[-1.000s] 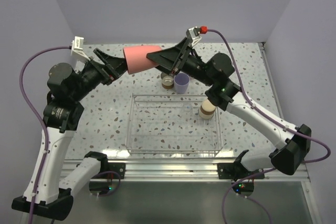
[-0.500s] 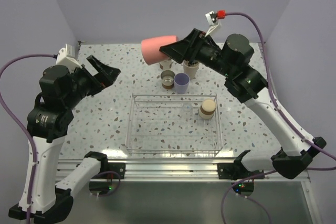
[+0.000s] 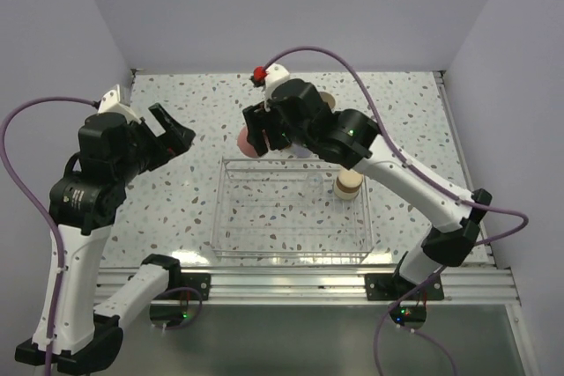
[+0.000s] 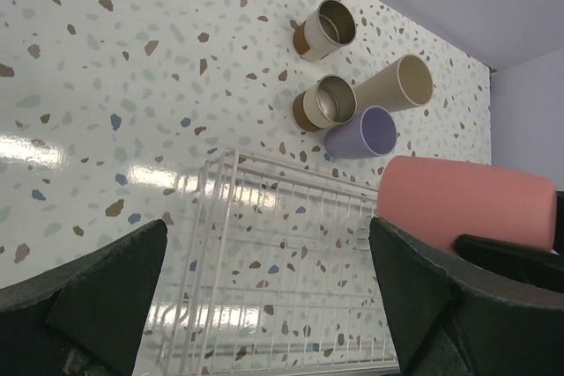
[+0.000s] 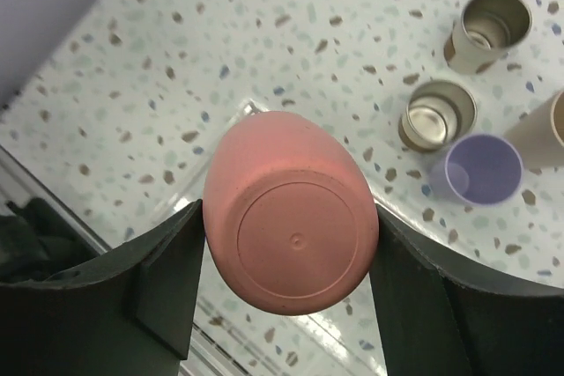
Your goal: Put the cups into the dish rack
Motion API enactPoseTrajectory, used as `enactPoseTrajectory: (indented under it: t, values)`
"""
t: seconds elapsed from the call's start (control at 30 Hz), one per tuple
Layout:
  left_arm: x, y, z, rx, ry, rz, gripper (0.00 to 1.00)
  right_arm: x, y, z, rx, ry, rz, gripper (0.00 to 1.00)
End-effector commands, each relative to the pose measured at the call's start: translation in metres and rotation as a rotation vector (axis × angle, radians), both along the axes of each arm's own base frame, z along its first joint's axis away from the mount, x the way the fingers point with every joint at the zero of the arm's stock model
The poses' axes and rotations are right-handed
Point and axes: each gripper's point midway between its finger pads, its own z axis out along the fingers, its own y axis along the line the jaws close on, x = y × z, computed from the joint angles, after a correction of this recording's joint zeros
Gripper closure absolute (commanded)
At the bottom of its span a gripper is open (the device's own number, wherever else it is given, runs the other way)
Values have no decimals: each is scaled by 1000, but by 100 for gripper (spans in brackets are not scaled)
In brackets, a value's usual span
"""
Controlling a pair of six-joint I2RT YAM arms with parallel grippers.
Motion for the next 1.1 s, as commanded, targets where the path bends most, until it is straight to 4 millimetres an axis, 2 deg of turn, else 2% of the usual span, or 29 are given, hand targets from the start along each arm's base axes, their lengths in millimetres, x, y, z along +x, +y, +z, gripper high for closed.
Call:
enactPoseTrajectory:
  t: [0.0,0.03,0.1,0.27,0.47,0.67,0.77,0.8,0.87,0.93,1.07]
  values:
    - [-3,8,-4,49,16,12,0,11,-27,-13,-154,-41,-71,100]
    - [-4,10,-6,58,21,20,0,10,-23,-24,-170,-21,-55,100]
    - [-7,12,-11,69,34,22,0,11,-20,-34,-185,-2,-50,100]
    - [-9,12,-25,76,57,20,0,13,-11,-72,-245,59,-45,100]
    - [-7,13,-27,86,54,16,0,10,-6,-101,-287,124,-28,100]
    - [-4,10,-31,85,58,7,0,1,-12,-135,-338,202,-36,100]
    - [-3,9,-32,82,55,2,0,-2,-14,-153,-357,230,-43,100]
    - [-3,9,-33,81,58,2,0,-4,-17,-166,-373,247,-46,100]
    - [-3,9,-31,85,53,-3,0,-4,-12,-173,-342,262,-37,100]
    - [-3,9,-31,86,53,-5,0,-7,-11,-190,-334,307,-33,100]
    - [-3,10,-25,89,43,-4,0,1,-12,-199,-325,323,-64,100]
